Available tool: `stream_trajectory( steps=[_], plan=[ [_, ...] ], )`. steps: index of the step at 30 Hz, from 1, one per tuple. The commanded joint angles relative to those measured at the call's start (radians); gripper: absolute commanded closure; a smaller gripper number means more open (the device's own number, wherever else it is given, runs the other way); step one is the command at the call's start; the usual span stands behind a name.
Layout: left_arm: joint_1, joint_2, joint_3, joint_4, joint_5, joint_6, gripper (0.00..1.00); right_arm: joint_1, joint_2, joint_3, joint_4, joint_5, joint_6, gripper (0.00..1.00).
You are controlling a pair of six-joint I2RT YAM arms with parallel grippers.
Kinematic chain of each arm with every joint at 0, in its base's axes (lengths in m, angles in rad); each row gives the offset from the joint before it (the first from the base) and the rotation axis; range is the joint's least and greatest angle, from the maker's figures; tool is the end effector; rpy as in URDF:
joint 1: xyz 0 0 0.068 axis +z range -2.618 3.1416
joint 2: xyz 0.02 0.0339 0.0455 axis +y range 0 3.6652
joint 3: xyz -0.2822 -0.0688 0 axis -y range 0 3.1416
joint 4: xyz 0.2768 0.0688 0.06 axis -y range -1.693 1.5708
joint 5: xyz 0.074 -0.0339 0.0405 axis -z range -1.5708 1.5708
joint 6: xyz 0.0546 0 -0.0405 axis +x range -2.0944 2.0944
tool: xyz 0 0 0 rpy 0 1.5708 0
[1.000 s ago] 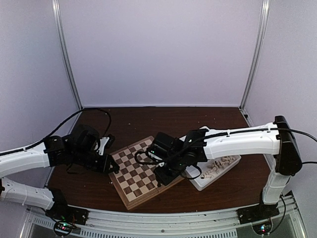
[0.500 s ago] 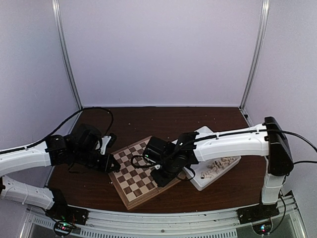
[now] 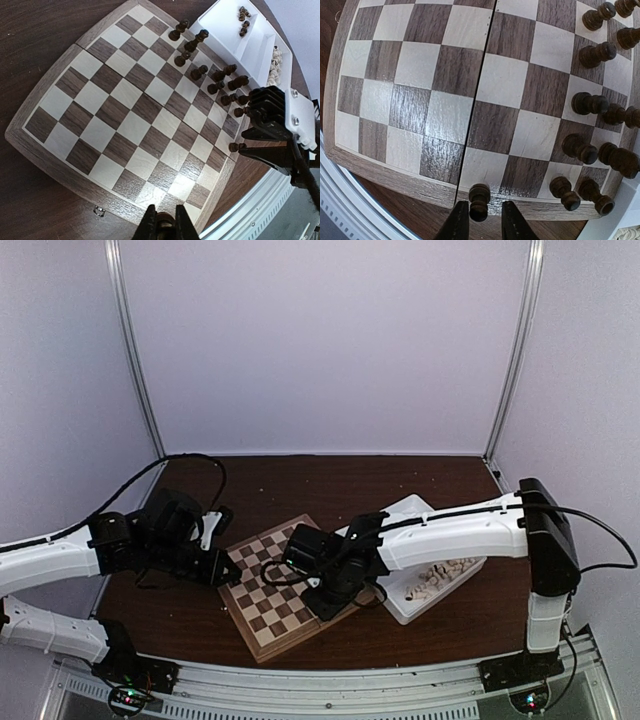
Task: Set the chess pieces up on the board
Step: Pick up the chess piece from the chessboard.
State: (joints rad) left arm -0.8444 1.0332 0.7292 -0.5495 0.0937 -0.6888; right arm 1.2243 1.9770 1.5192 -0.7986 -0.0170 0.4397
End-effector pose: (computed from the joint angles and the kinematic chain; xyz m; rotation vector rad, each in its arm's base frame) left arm 0.1569 -0.1843 0.2336 0.2461 2.5727 -0.7592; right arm 0.1506 0.4199 0.1819 -1.1203 2.6975 0.3590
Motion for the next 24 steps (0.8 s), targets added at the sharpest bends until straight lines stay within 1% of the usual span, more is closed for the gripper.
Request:
stream_trajectory(
  steps=[1, 11, 17, 24],
  plan=[
    [-0.004, -0.007, 0.014, 0.007, -0.009, 0.015, 1.0, 0.011, 0.014, 0.034, -0.022, 0.023, -0.012, 0.76],
    [-0.004, -0.013, 0.014, 0.006, -0.007, 0.017, 1.0, 0.012, 0.009, 0.049, -0.026, 0.022, -0.017, 0.9],
    [-0.004, -0.014, 0.016, 0.006, -0.009, 0.017, 1.0, 0.012, -0.007, 0.077, -0.026, 0.054, -0.034, 0.92],
    [-0.004, -0.019, 0.019, 0.006, -0.014, 0.017, 1.0, -0.011, 0.002, 0.175, -0.045, 0.14, -0.092, 0.93]
  ],
)
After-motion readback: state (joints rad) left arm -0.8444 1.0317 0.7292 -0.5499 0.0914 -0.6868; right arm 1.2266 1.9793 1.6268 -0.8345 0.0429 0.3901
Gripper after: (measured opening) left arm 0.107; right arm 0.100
